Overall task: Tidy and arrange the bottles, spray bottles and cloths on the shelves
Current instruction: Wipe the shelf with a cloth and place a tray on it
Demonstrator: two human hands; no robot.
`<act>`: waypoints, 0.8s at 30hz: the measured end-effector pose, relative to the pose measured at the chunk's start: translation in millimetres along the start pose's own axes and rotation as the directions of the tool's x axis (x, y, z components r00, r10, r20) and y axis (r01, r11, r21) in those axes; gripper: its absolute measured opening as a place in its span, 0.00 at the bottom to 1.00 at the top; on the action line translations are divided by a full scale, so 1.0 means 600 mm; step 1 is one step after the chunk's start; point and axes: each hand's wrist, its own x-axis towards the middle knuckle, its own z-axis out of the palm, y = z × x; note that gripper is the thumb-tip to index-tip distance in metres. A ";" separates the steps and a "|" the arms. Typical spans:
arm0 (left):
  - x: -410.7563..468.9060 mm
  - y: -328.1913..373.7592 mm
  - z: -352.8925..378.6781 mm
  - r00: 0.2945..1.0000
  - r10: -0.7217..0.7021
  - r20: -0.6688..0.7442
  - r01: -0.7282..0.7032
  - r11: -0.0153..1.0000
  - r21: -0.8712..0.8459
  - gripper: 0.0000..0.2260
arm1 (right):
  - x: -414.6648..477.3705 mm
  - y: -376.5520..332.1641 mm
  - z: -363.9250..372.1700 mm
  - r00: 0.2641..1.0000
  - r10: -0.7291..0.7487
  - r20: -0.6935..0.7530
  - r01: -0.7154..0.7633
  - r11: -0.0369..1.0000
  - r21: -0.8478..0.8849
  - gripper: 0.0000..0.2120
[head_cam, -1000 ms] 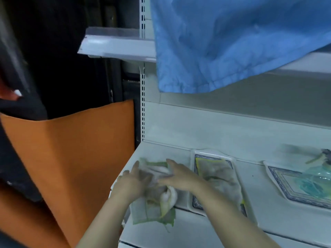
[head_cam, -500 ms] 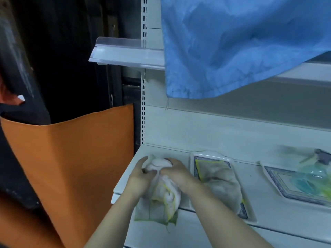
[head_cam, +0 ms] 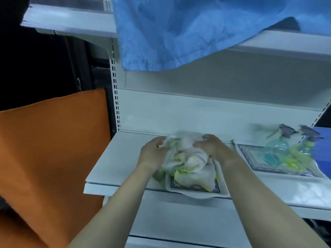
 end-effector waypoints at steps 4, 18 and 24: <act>0.010 -0.040 0.017 0.980 -0.198 -0.016 0.181 0.853 0.490 0.32 | -0.016 0.038 0.011 0.999 0.029 -0.036 -0.037 0.969 -0.243 0.34; 0.011 0.050 0.057 0.959 0.225 -0.174 -0.248 0.961 -0.123 0.18 | -0.039 0.043 0.016 0.988 -0.141 -0.068 0.140 0.990 -0.023 0.25; -0.009 0.013 0.081 0.906 0.089 0.414 -0.246 0.907 0.343 0.15 | -0.063 0.049 0.010 0.980 -0.166 -0.112 0.166 0.986 -0.010 0.21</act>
